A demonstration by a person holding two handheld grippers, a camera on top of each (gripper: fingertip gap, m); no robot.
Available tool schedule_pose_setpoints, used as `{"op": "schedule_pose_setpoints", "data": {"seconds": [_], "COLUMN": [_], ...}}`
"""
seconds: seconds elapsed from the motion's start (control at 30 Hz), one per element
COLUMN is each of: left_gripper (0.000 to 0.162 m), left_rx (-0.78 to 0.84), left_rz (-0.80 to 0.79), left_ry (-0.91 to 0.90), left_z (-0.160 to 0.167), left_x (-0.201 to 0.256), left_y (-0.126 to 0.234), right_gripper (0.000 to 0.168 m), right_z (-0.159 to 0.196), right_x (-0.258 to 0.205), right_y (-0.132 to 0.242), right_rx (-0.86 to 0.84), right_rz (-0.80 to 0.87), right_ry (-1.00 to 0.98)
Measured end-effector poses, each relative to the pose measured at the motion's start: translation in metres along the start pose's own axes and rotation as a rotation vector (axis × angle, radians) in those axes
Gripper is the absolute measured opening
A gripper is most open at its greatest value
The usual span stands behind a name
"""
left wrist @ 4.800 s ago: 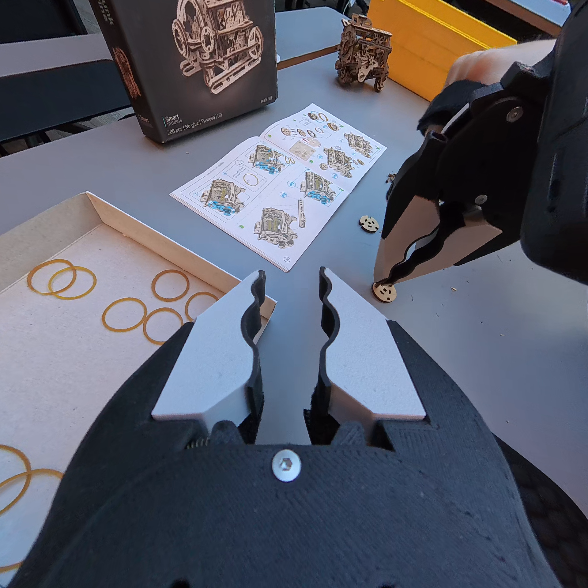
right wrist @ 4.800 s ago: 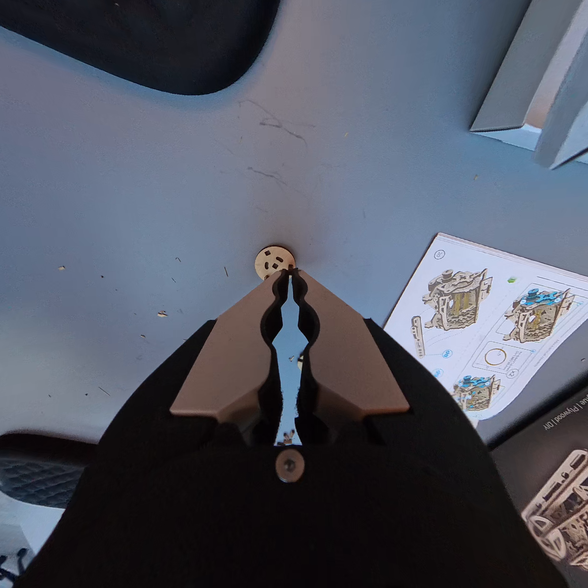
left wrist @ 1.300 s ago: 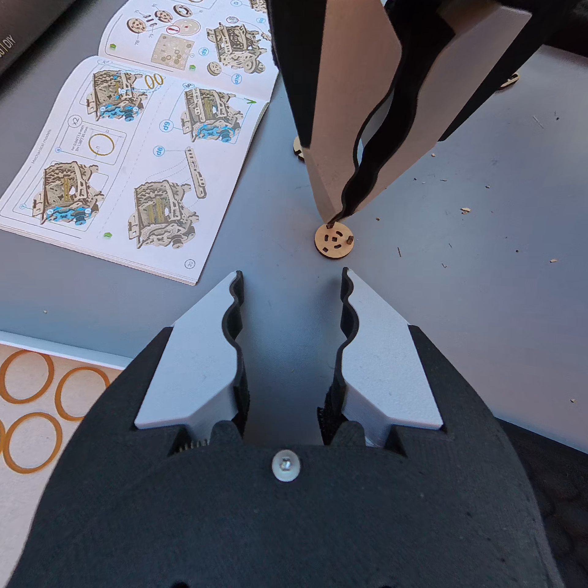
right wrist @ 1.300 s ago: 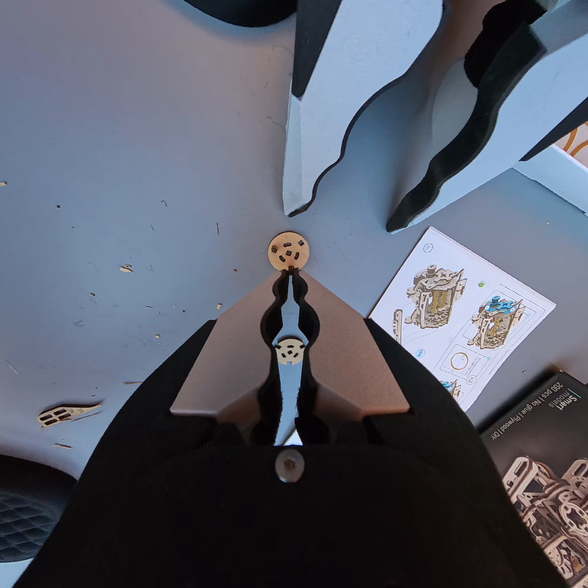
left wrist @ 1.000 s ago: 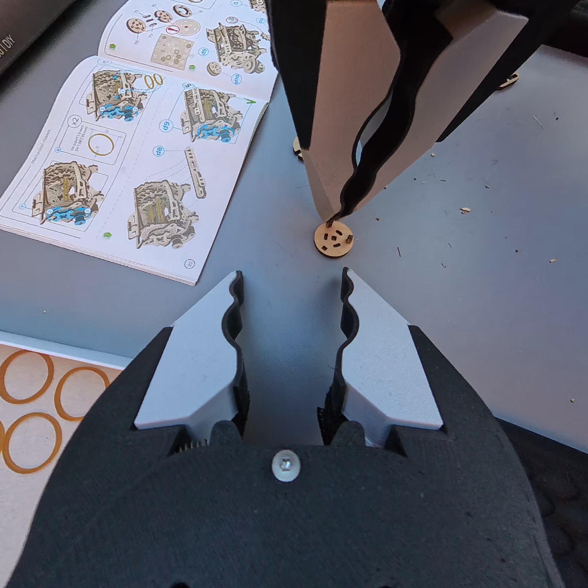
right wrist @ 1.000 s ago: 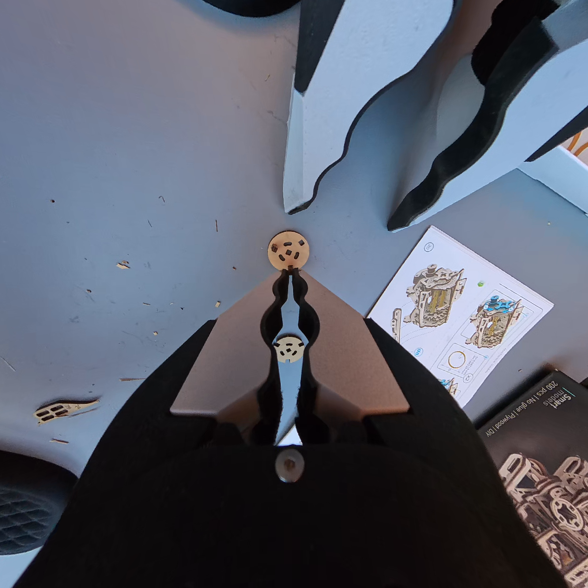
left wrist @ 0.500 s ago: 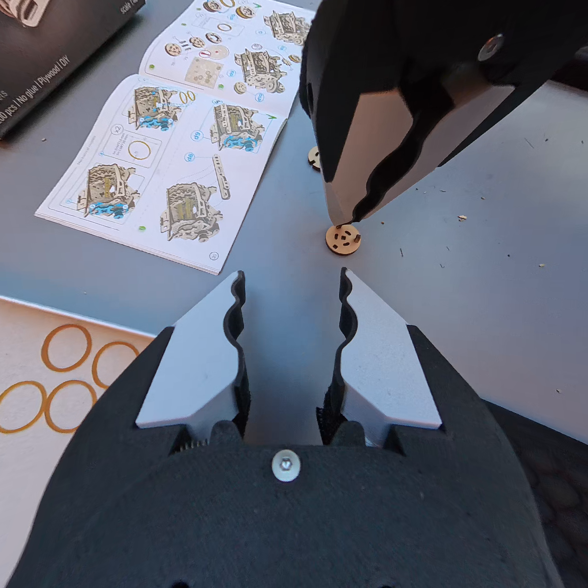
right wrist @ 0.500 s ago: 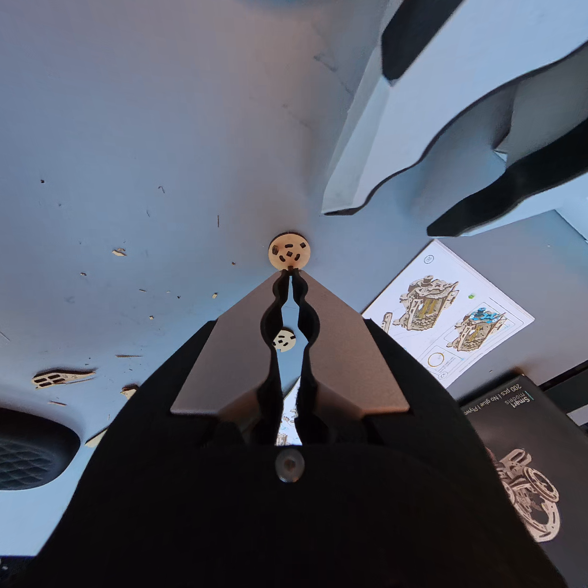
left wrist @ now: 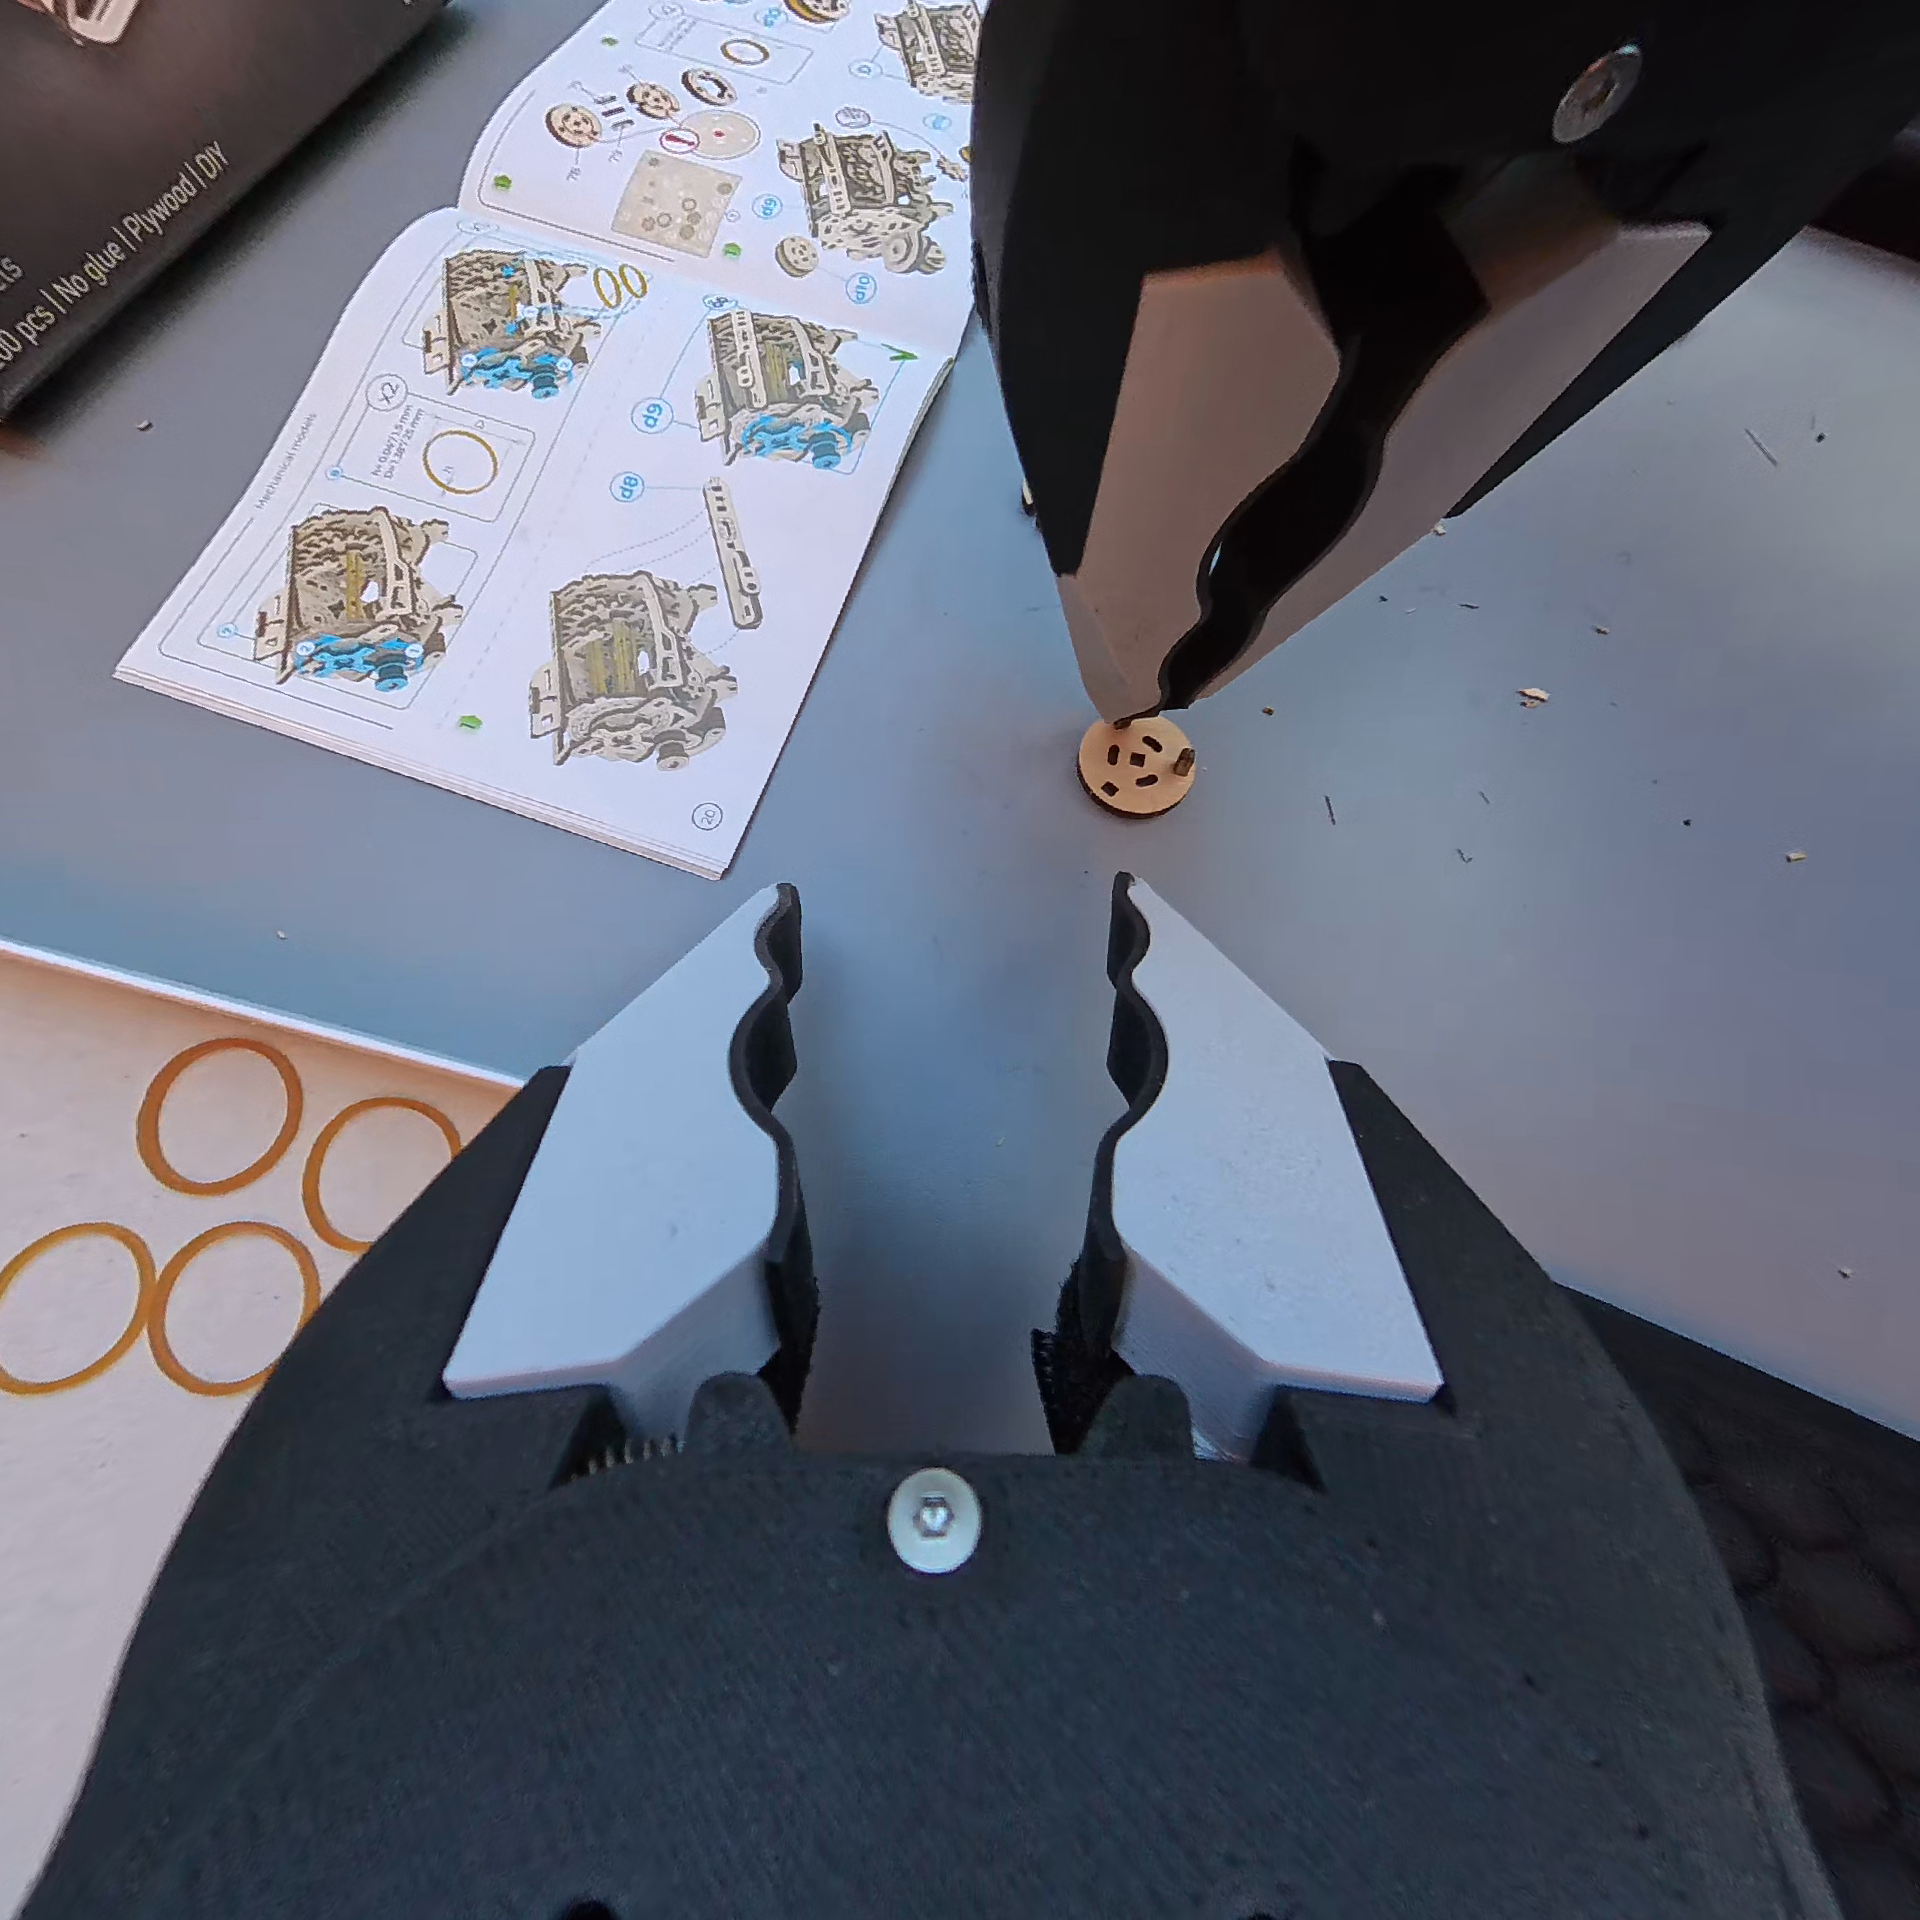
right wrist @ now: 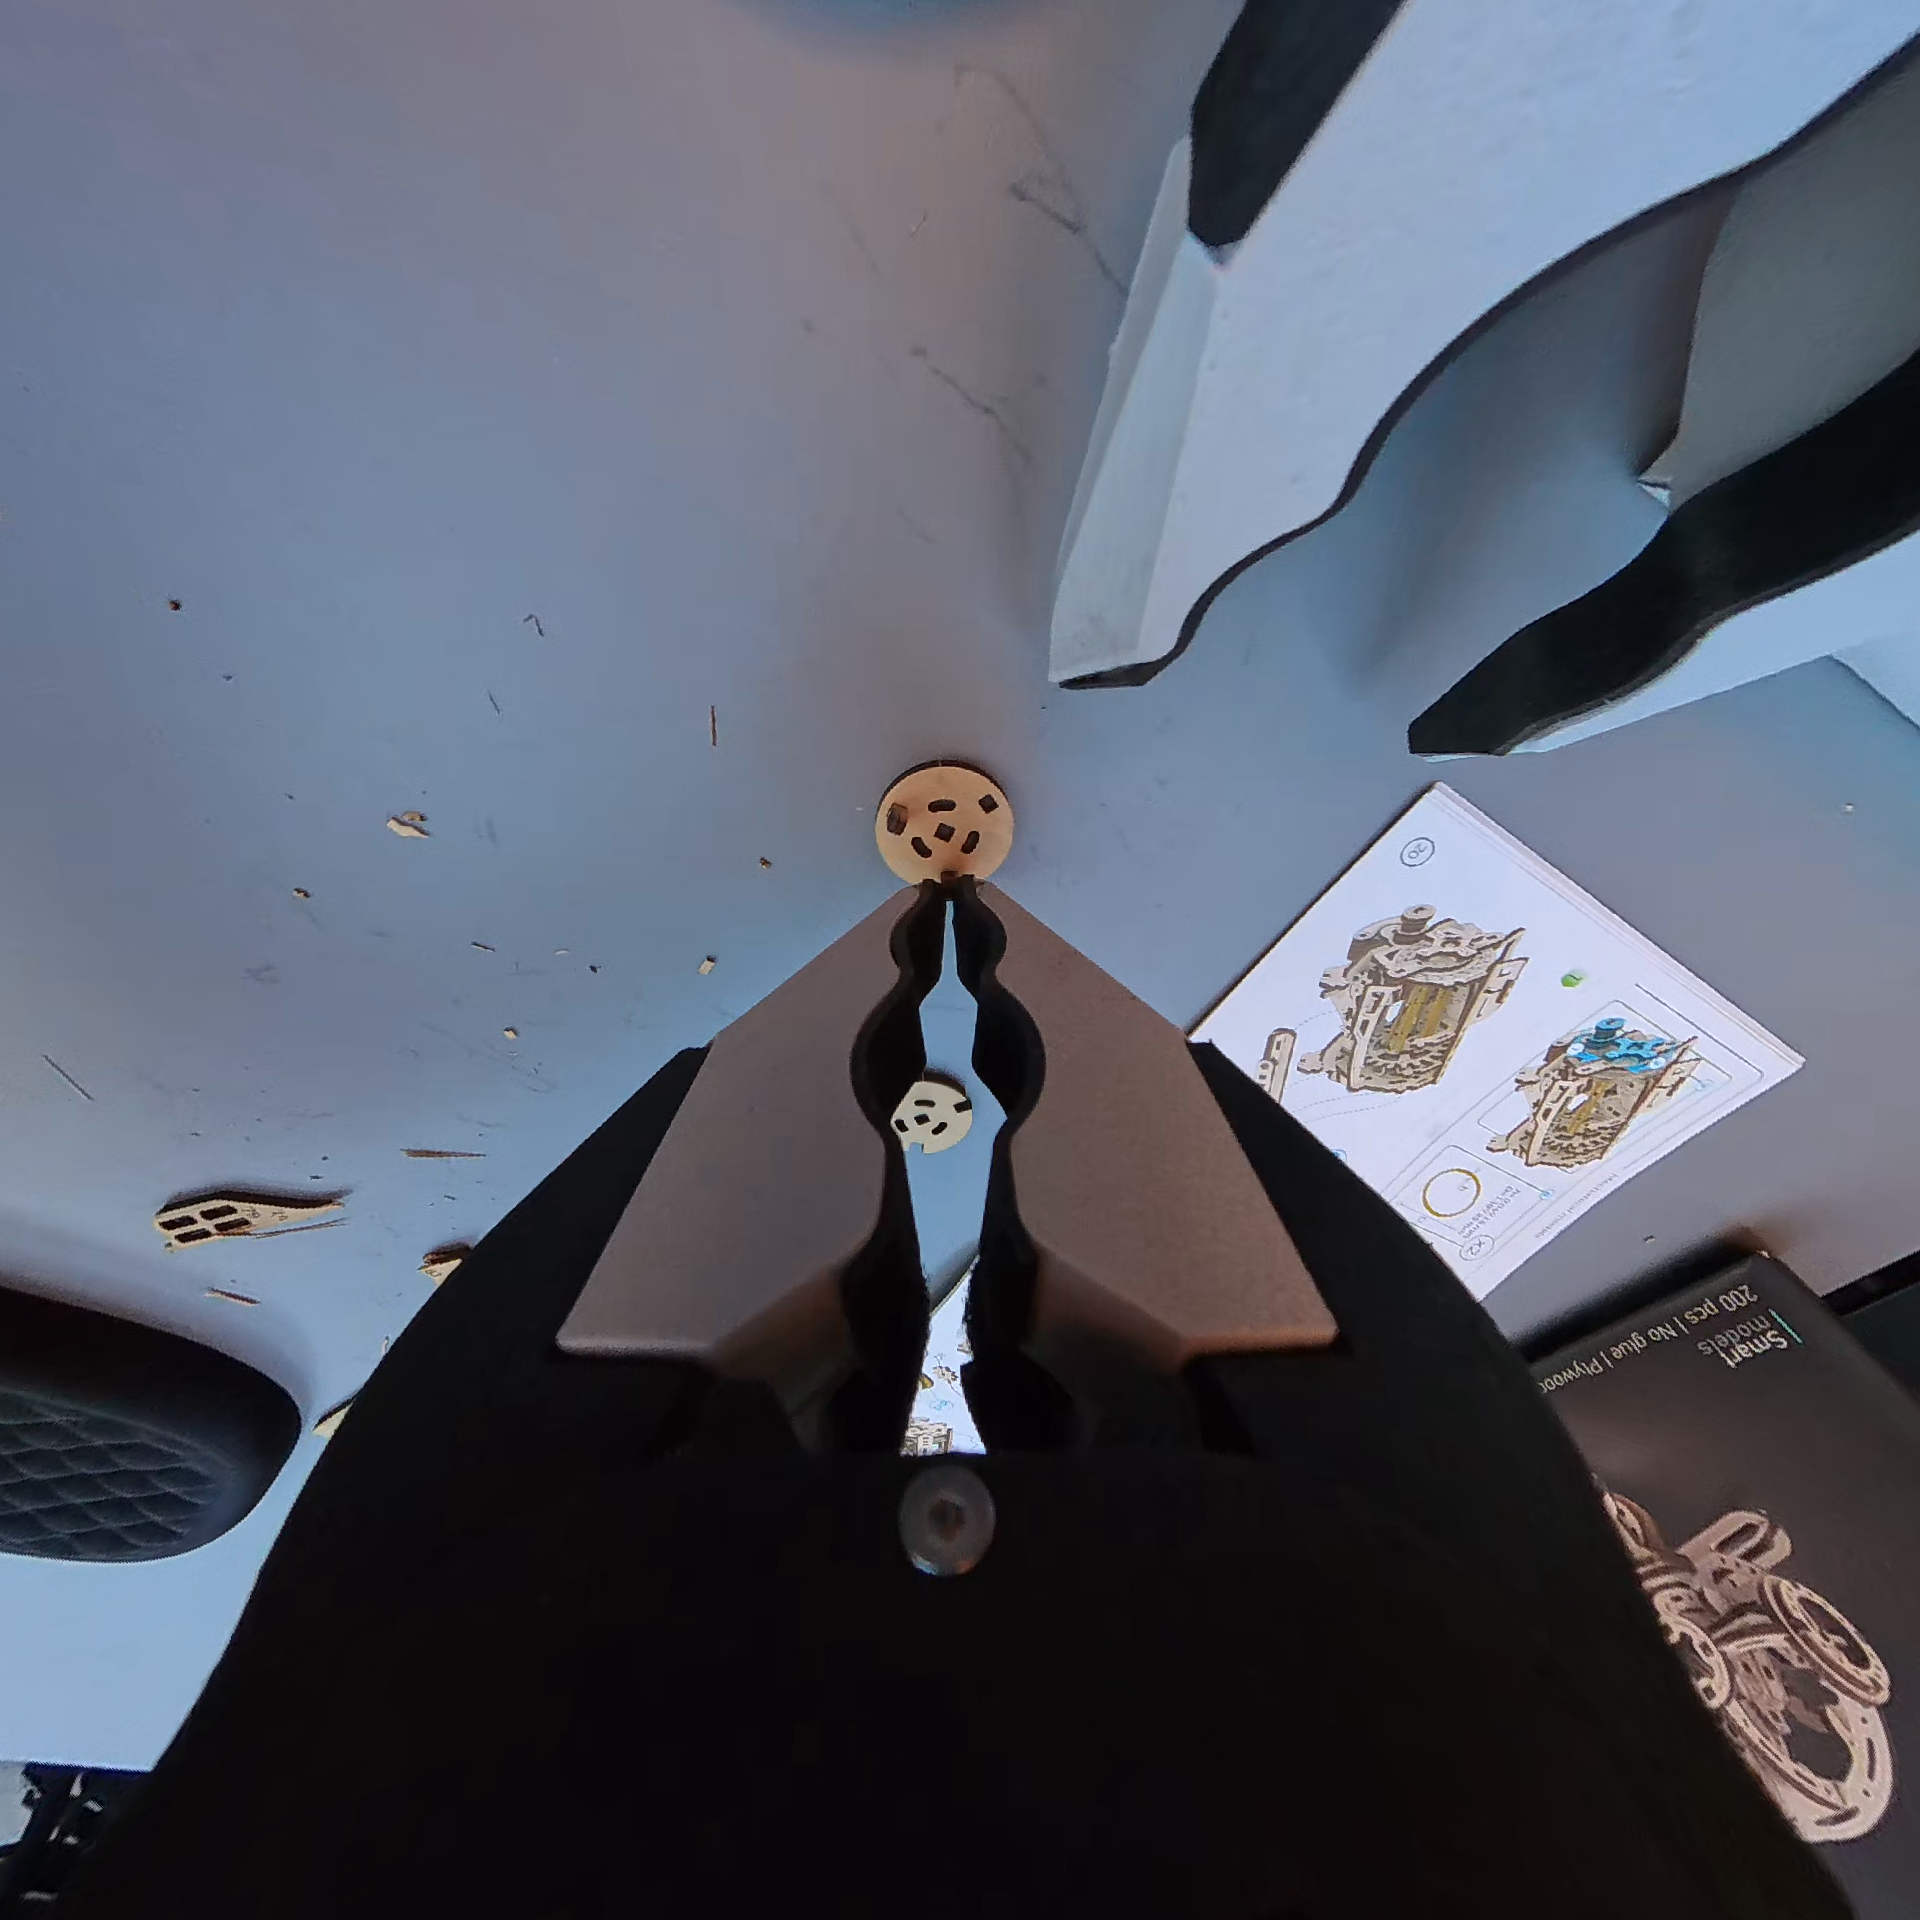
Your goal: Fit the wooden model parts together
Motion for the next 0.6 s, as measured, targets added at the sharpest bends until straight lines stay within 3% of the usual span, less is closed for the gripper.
{"op": "schedule_pose_setpoints", "data": {"seconds": [0.6], "left_gripper": [0.059], "left_rx": [-0.004], "left_rz": [-0.005], "left_ry": [0.005], "left_z": [0.002], "left_x": [-0.001], "left_y": [0.0], "right_gripper": [0.001], "right_z": [0.013], "right_x": [-0.002], "right_y": [0.0], "right_rx": [0.149], "right_rz": [0.012], "right_ry": [-0.043]}}
Point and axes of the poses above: each gripper's, where its closed fingertips meet, y back along the fingers, z out of its underside, x = y × z across the jaws, the point moved 9 cm from there along y, back along the fingers, and after that the axes turned 4 degrees about x, right-handed, at the moved point
